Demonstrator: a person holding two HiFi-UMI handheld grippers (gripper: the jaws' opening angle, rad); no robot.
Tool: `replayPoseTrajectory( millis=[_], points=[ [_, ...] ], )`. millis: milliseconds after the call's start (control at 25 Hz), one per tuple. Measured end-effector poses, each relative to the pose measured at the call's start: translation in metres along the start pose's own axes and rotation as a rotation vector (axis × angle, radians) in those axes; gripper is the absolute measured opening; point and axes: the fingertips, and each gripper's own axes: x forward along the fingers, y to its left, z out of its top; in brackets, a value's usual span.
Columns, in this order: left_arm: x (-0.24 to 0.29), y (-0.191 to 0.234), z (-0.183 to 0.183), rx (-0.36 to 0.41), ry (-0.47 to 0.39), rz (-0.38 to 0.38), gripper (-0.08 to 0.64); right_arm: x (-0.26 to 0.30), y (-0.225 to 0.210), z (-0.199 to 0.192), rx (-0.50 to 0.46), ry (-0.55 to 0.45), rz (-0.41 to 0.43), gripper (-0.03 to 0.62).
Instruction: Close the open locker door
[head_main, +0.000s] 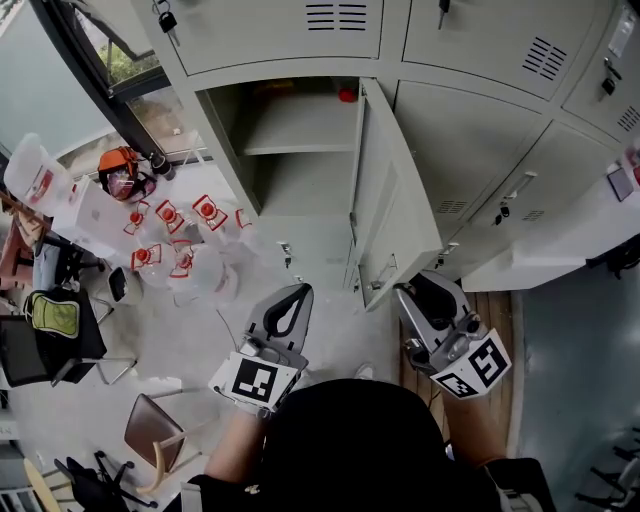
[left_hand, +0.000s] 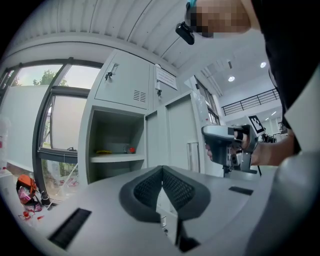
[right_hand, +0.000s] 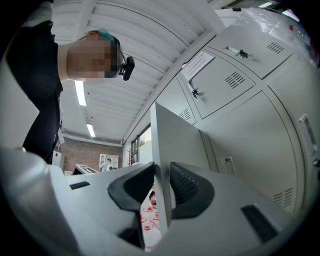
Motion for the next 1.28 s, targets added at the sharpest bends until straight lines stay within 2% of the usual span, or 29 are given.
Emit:
replayPoseTrajectory(
  millis=[360,960,1280],
  points=[
    [-0.037,0.048,-0.009,-0.037,0.005,0.038,0.023,0.030,0.029,-0.011,-0.017,0.000,-0.064,0.109],
    [-0.093,0.118,-0.010,-0.044,-0.038,0.030,0.023,0.087,0.060,-0.031,-0.058,0.005,-0.172,0.109],
    [-0.120,0.147,-0.023,-0.059,-0.006,0.056,0.023,0.126,0.070,-0.042,-0.058,0.010,-0.180,0.104]
  ],
)
